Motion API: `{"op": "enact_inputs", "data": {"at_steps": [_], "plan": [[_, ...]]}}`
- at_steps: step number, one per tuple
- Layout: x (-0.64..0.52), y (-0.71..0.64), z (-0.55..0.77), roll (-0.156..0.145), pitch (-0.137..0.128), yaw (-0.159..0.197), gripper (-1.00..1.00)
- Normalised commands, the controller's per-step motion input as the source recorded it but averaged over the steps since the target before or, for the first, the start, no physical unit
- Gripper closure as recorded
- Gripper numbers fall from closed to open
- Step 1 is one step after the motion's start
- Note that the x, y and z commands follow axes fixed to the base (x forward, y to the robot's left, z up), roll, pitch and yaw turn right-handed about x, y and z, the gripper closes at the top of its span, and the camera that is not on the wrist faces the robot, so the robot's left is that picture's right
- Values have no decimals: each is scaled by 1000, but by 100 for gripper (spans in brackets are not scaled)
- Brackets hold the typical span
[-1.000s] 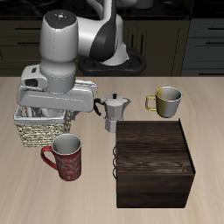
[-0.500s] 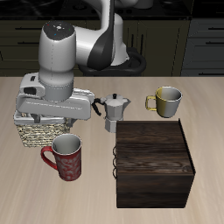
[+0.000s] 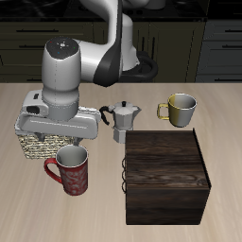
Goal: Place the red mug in the basket
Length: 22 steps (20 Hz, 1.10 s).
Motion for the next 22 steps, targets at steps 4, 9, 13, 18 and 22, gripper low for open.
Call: {"op": "enact_inputs", "data": {"at_steps": [4, 9, 13, 18, 22], "plan": [[19, -24, -176, 8, 9, -32, -100], [58, 31, -349, 2, 46, -15, -100], [78, 53, -570, 25, 75, -55, -100], [20, 79, -491, 61, 70, -51, 100], [-72, 23, -75, -2, -1, -36, 100]]}}
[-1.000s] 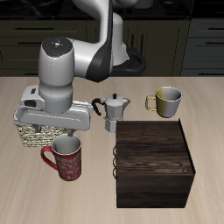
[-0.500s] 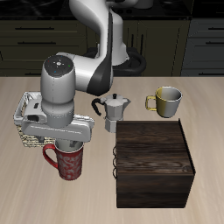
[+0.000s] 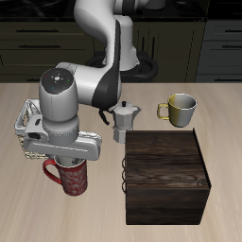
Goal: Place the red mug in the basket
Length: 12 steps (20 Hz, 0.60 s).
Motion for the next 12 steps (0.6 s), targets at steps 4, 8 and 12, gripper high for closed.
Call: {"op": "enact_inputs", "data": {"at_steps": [4, 8, 12], "plan": [[-129, 54, 155, 31, -7, -77, 100], [-93, 75, 175, 26, -35, 7, 100], [-72, 62, 271, 9, -30, -5, 100]]}}
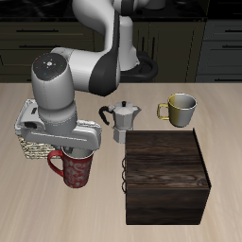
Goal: Place the red mug in the basket
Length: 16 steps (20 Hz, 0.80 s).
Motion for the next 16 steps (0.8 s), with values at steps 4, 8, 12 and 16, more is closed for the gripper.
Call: {"op": "enact_inputs", "data": {"at_steps": [4, 8, 12, 16], "plan": [[-200, 188, 519, 20, -85, 36, 100], [-170, 71, 472, 5, -70, 23, 100], [-337, 25, 424, -17, -69, 35, 100], [-210, -5, 357, 15, -49, 20, 100]]}}
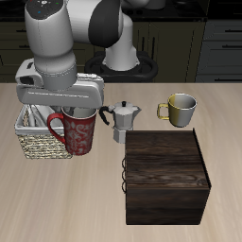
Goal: Place the red mug in the basket
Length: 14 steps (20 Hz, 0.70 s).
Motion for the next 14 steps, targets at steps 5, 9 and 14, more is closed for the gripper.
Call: {"op": "enact_inputs", "data": {"at_steps": [5, 9, 14], "plan": [[-298, -3, 513, 4, -71, 29, 100], [-296, -26, 374, -7, -50, 23, 100], [-359, 3, 394, 4, -62, 30, 100]]}}
